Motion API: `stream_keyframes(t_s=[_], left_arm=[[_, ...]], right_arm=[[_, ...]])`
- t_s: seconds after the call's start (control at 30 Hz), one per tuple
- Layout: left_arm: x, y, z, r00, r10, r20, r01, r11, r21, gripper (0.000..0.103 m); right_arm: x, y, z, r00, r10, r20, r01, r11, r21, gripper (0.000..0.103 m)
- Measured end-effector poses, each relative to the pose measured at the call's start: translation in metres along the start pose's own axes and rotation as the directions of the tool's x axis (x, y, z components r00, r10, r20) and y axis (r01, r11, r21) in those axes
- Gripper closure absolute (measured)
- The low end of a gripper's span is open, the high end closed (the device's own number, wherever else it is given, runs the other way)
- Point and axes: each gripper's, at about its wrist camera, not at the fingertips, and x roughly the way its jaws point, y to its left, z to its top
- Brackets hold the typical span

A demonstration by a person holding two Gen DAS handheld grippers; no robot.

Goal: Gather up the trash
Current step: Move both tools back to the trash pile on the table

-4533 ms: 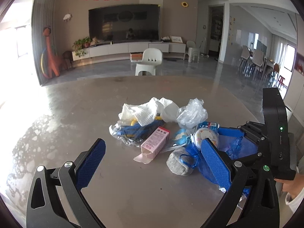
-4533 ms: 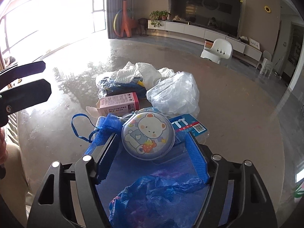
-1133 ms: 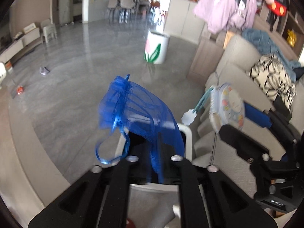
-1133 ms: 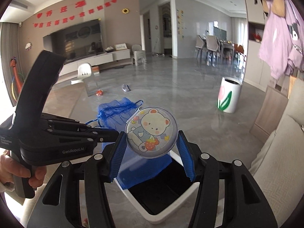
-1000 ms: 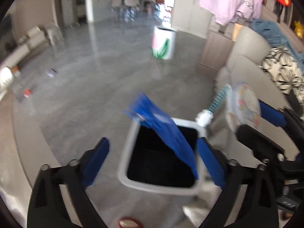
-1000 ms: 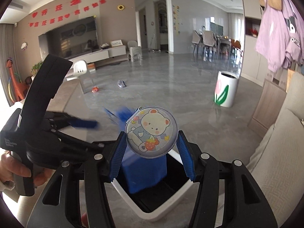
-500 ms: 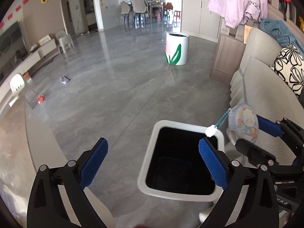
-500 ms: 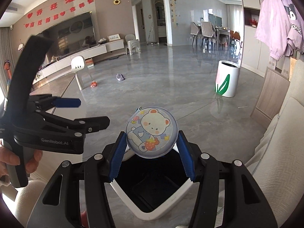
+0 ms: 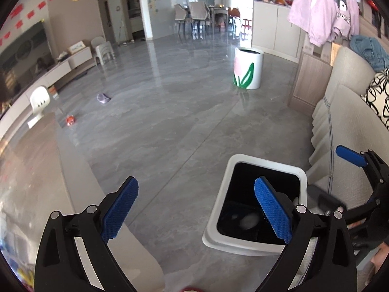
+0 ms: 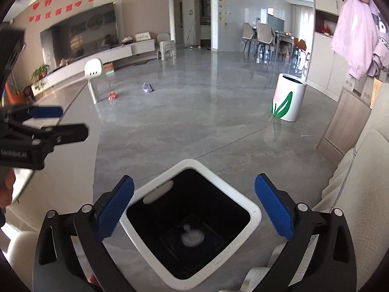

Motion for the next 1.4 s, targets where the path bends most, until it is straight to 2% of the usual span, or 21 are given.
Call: stream_keyframes(t_s=[0.13,0.37,0.63,0.77,0.9,1.0,1.1,1.23,1.4], left_arm=[[-0.021,0.014,-0.005,1.000,0.015,0.024,-0.014,0.999,-0.033,0.008],[-0.073,0.056,-0.017,0.995,0.072,0.074,-0.063,0.991,-0.116,0.008],[-0.134,0.119,-0.053,0.977,0.189,0.095,-0.166,0.964,-0.209,0.006],[-0.161,0.160,-0.081,0.962,0.262,0.080,-0.232,0.934,-0.270,0.006],[-0.183,0.203,-0.106,0.939,0.340,0.057,-0.303,0.892,-0.335,0.005],[-0.195,0.236,-0.128,0.911,0.411,0.026,-0.373,0.850,-0.372,0.005],[-0.201,0.274,-0.154,0.875,0.483,-0.025,-0.451,0.796,-0.404,0.005],[-0.202,0.311,-0.179,0.855,0.515,-0.068,-0.488,0.751,-0.444,0.005],[-0.196,0.340,-0.204,0.840,0.534,-0.101,-0.517,0.728,-0.451,0.005]], right_arm=[[-0.020,0.009,0.015,0.998,0.015,0.055,-0.014,1.000,-0.012,0.004],[-0.055,0.051,0.046,0.984,0.103,0.146,-0.093,0.993,-0.074,0.004],[-0.077,0.136,0.067,0.946,0.281,0.164,-0.245,0.947,-0.209,0.004],[-0.083,0.185,0.075,0.919,0.362,0.156,-0.312,0.909,-0.275,0.004],[-0.087,0.237,0.080,0.883,0.449,0.136,-0.385,0.859,-0.338,0.004],[-0.088,0.278,0.079,0.860,0.499,0.107,-0.430,0.822,-0.373,0.004],[-0.083,0.311,0.078,0.844,0.532,0.074,-0.463,0.791,-0.401,0.004],[-0.070,0.352,0.073,0.824,0.565,0.029,-0.501,0.752,-0.428,0.004],[-0.048,0.396,0.061,0.808,0.588,-0.036,-0.540,0.717,-0.440,0.004]])
